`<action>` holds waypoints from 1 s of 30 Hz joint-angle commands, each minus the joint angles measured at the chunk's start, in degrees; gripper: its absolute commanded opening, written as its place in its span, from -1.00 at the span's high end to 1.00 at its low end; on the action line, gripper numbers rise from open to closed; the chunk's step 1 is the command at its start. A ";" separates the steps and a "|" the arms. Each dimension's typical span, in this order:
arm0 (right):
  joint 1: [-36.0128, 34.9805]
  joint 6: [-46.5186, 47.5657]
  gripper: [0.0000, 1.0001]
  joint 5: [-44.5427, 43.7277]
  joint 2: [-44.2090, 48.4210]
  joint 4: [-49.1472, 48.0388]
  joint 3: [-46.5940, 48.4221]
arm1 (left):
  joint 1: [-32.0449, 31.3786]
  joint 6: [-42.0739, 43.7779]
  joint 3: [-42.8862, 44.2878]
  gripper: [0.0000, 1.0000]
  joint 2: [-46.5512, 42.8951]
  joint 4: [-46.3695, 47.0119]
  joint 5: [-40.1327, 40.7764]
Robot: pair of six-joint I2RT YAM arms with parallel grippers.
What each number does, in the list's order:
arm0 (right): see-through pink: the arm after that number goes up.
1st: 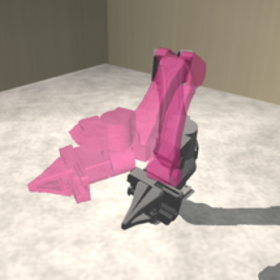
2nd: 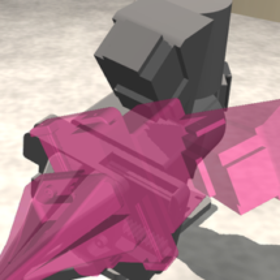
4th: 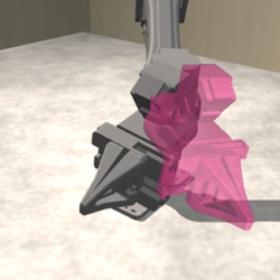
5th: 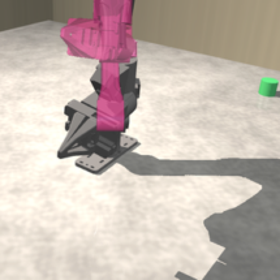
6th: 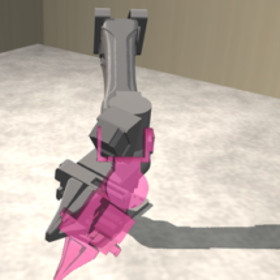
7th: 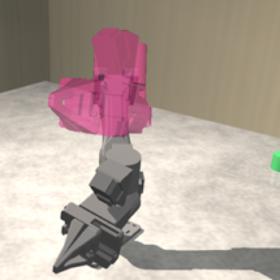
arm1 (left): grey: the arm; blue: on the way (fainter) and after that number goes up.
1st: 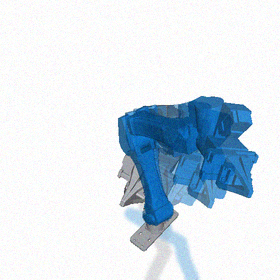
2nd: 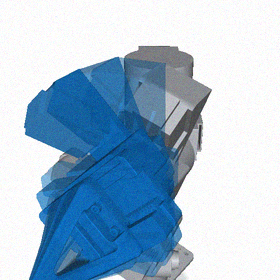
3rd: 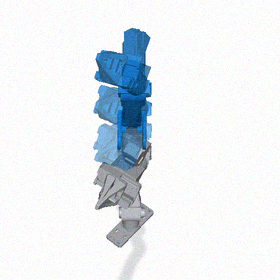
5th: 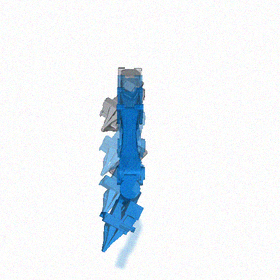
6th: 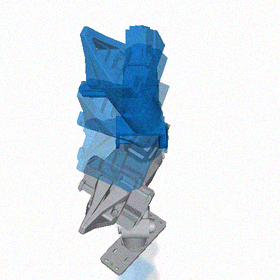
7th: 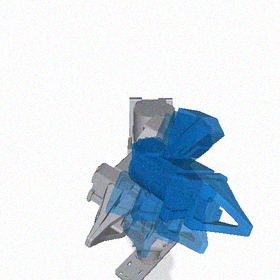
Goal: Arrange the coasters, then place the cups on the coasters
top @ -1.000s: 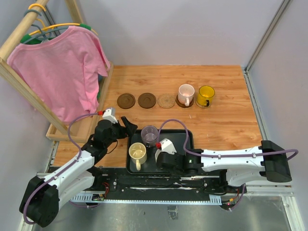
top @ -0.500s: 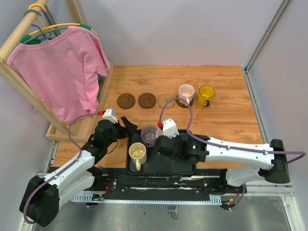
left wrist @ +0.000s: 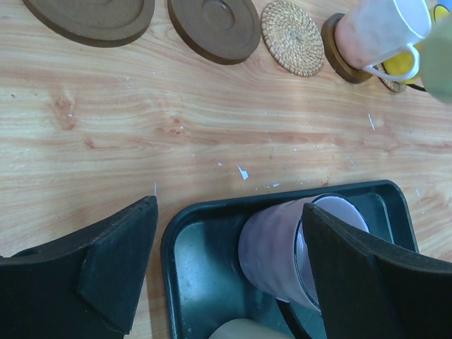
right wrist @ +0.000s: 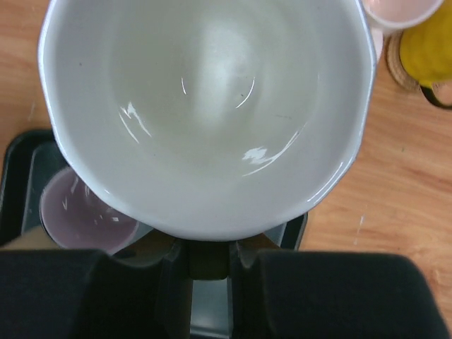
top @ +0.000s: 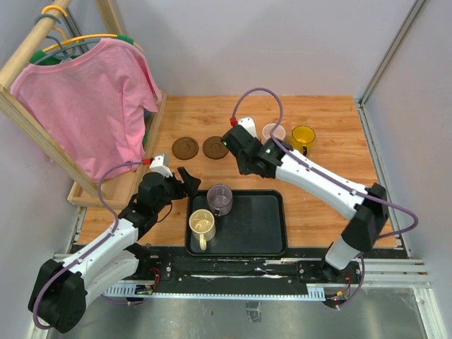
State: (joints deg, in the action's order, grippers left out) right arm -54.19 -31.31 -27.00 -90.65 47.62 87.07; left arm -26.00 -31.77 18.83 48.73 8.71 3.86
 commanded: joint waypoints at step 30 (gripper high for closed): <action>19.93 5.70 0.99 16.82 -31.73 -4.55 25.41 | -0.37 4.65 4.93 -0.73 11.49 1.91 -0.24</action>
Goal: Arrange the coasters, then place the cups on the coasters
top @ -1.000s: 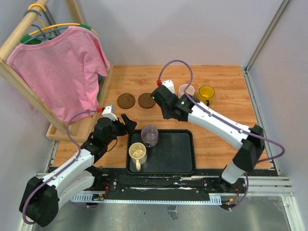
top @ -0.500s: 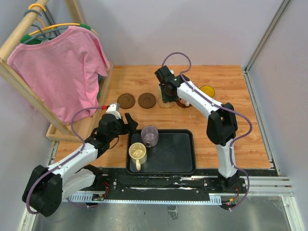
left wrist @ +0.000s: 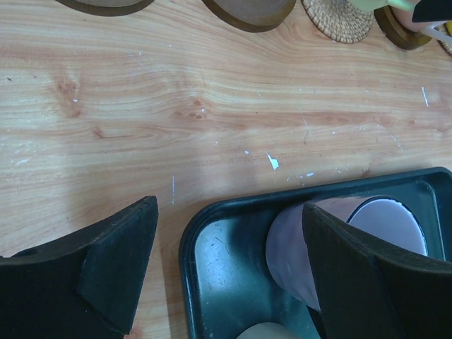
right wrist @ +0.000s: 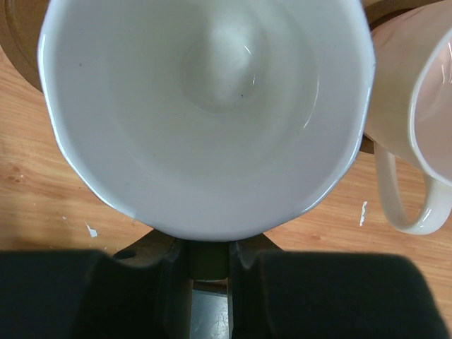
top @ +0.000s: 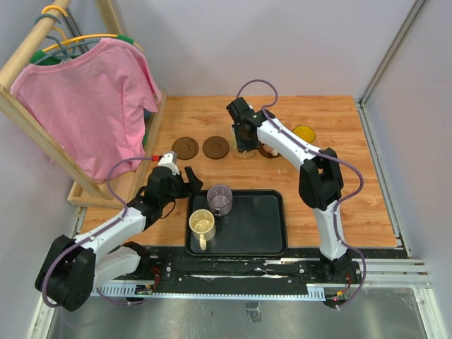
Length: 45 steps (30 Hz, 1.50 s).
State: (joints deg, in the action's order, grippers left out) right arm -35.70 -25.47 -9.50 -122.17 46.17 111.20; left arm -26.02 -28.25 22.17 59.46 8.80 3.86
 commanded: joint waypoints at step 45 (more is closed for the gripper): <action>3.18 -3.18 0.99 1.23 1.38 -6.58 -4.86 | -0.35 1.34 1.56 -0.74 4.78 3.81 -0.84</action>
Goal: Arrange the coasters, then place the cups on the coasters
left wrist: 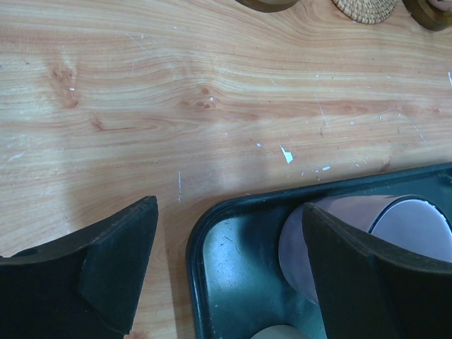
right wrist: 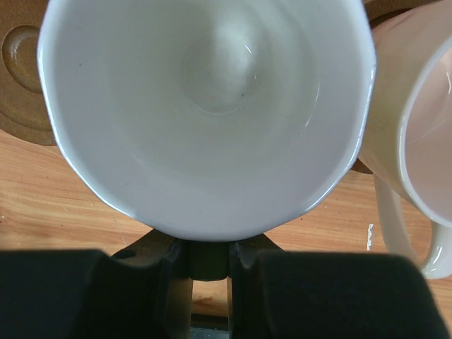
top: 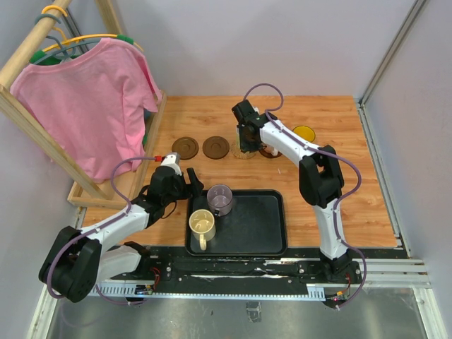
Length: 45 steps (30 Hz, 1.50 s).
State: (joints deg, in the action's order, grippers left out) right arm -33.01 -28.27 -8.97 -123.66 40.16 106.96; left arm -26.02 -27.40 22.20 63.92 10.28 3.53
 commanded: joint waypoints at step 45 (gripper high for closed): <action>-2.58 1.21 -0.22 0.97 1.85 2.59 2.47 | -0.35 0.06 0.66 -0.73 1.48 3.30 -0.39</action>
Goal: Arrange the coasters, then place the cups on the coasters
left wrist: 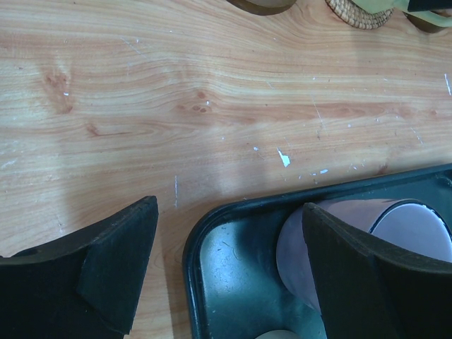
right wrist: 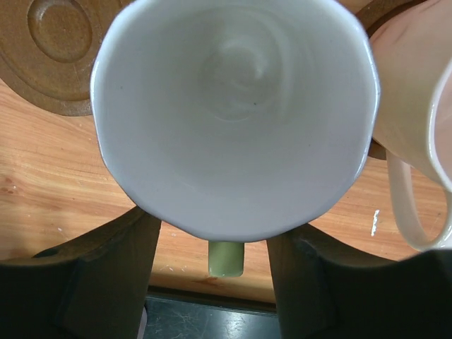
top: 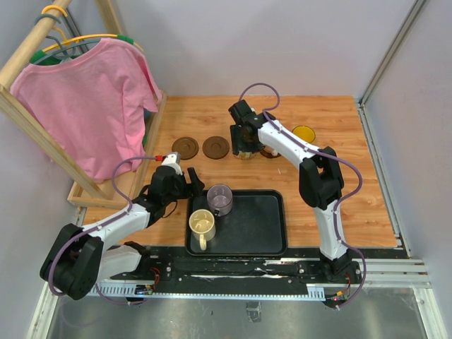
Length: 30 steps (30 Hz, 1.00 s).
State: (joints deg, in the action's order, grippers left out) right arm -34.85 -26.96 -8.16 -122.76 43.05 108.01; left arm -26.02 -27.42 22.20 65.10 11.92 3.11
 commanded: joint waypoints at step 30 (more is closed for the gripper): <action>-3.81 0.30 -0.48 -8.70 21.71 -3.76 -15.69 | -1.66 1.43 2.35 -0.99 -8.63 -3.11 -5.41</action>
State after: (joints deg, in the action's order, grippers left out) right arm -37.45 -26.92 -12.56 -105.69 40.53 96.44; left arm -26.20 -26.98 22.70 58.48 10.35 0.36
